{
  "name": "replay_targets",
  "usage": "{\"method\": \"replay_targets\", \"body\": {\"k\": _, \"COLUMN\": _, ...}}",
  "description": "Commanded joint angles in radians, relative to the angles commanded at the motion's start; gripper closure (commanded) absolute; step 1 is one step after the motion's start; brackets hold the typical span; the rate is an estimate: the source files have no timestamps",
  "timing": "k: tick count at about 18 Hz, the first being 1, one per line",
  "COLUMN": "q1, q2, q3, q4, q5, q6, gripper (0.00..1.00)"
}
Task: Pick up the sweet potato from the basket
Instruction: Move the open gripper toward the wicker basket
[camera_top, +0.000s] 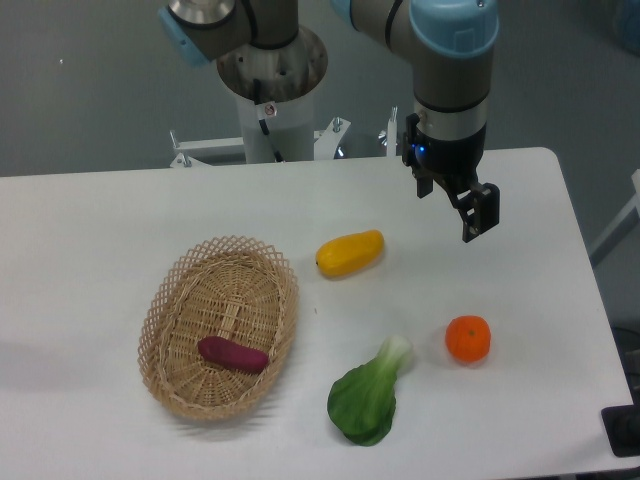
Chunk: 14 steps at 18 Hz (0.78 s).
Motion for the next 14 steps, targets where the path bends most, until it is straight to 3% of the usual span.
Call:
{"method": "replay_targets", "body": {"k": 9, "q1": -0.006, "q2": 0.002, "q3": -0.034, "q4": 0.021, "q5": -0.044, "q6": -0.011, "gripper": 0.0}}
{"method": "replay_targets", "body": {"k": 14, "q1": -0.012, "q2": 0.035, "q3": -0.109, "q4": 0.09, "q5": -0.129, "q6": -0.202, "gripper": 0.0}}
